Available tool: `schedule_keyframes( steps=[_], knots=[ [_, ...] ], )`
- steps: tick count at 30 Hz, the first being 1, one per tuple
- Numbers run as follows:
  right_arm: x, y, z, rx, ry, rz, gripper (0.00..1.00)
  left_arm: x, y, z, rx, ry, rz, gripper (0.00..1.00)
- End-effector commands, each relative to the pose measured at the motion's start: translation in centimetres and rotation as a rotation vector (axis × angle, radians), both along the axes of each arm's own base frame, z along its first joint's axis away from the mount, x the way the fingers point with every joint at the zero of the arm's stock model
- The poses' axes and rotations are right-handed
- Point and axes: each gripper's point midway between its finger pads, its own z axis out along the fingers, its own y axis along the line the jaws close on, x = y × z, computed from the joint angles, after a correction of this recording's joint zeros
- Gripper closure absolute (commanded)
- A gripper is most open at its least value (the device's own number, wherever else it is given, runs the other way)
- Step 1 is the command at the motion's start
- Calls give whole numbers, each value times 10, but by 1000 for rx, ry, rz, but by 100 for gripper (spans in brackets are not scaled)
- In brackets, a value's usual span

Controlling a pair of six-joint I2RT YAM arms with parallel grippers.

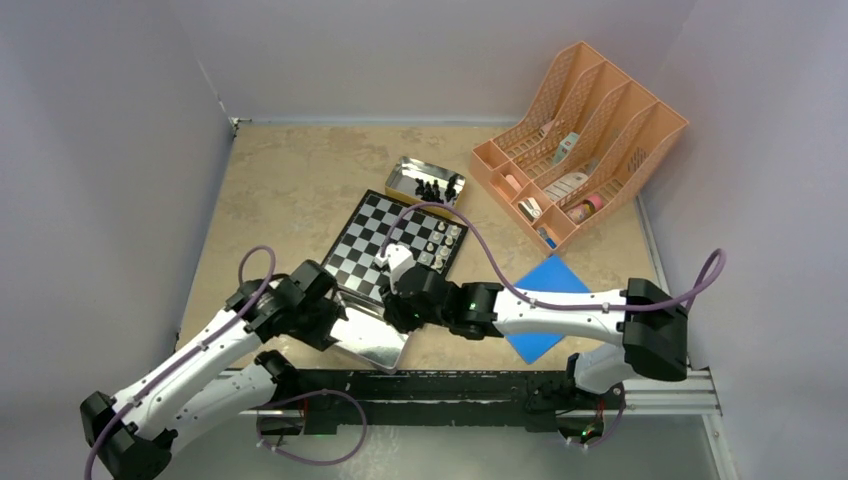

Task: Set up the chess pieces on the board
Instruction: Place the storage box at the center of the board, then pick up the chess piece from the storage box.

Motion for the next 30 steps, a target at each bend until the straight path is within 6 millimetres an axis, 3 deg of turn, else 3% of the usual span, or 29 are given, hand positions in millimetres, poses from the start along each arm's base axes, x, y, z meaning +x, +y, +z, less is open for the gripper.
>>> schedule_keyframes(
  steps=[1, 7, 11, 18, 24, 30],
  knots=[
    [1, 9, 6, -25, -38, -22, 73, 15, 18, 42, 89, -150, -70, 55],
    [-3, 19, -19, -101, -45, -34, 71, 44, 29, 109, 198, -431, -263, 54],
    [-2, 23, -42, -178, -54, -34, 69, 45, 33, 141, 209, -510, -306, 53],
    [7, 32, -60, -254, -85, -55, 68, 34, 42, 147, 197, -513, -282, 53],
    [10, 31, -76, -317, -89, -68, 68, 37, 48, 152, 197, -551, -239, 53],
    [15, 26, -76, -340, -107, -96, 68, 41, 46, 149, 211, -549, -248, 52]
  ],
)
